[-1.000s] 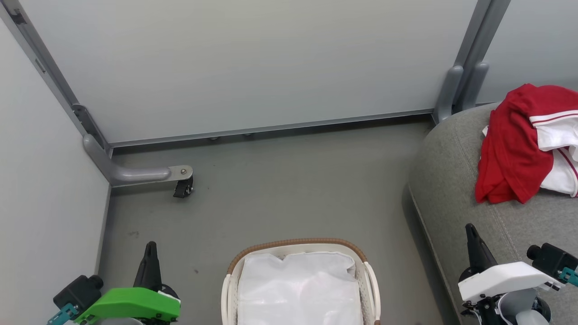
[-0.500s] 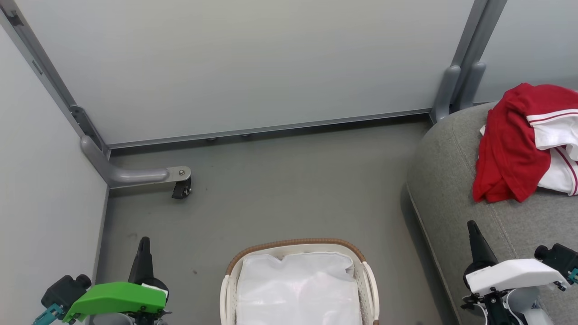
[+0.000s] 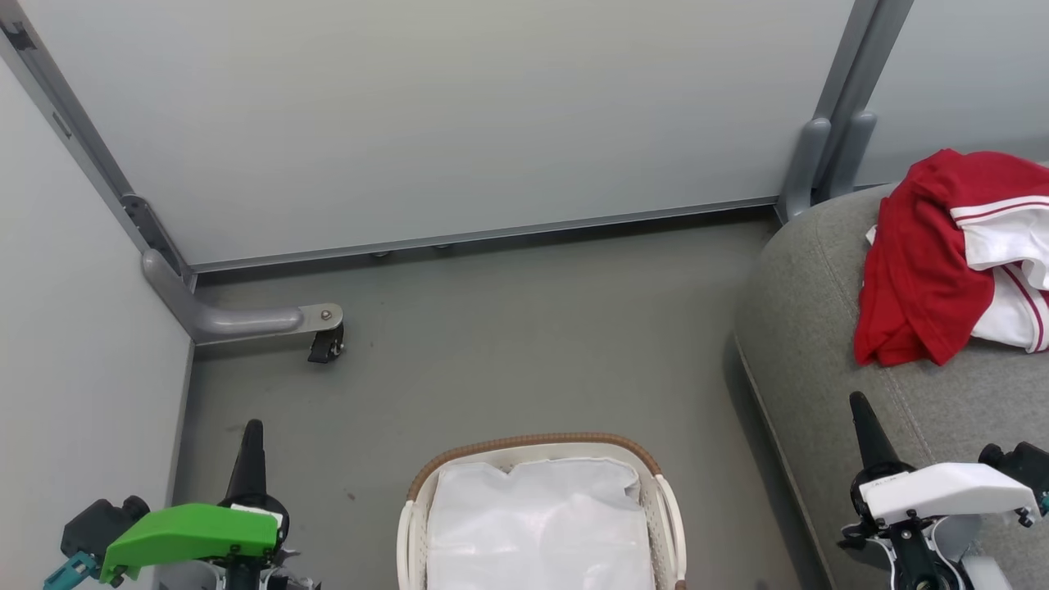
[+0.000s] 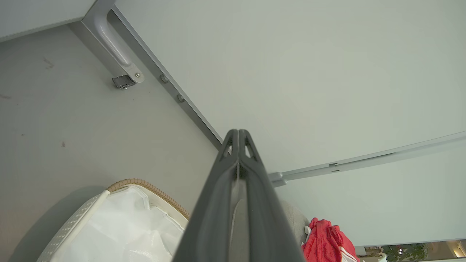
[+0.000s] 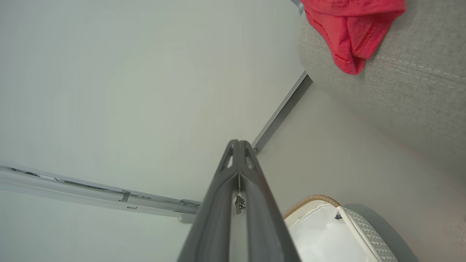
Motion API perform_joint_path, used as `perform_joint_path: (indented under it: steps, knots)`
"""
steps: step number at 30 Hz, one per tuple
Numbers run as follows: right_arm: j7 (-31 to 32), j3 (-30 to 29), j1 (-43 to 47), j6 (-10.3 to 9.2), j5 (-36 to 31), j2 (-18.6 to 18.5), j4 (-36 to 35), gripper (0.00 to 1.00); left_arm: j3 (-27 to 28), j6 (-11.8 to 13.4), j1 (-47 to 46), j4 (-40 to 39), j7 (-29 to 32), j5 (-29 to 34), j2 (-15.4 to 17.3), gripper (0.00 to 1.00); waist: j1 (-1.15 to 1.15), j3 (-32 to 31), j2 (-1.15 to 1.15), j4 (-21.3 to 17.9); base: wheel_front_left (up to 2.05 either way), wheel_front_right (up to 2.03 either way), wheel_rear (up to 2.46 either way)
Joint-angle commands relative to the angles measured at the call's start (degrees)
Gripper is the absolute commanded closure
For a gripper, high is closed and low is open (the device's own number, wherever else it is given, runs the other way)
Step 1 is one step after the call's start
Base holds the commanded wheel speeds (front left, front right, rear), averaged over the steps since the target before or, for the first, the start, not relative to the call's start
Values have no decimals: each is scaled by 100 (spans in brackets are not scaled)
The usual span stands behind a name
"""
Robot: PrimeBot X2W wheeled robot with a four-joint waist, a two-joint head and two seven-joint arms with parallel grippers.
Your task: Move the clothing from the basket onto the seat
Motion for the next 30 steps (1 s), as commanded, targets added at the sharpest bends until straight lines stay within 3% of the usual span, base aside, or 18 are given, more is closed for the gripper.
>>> perform_joint_path:
  steps: [1,30]
  knots:
    - [40,-28,-81,-3,174,-42,-82,100,54,-43,-154,-75,33,-132,38,100,0,-1,0,-4,0,0,0]
    - [432,-96,-117,-3,1731,-55,-225,100,346,-146,-259,-157,434,-1448,36,100,0,-11,0,-83,0,0,0]
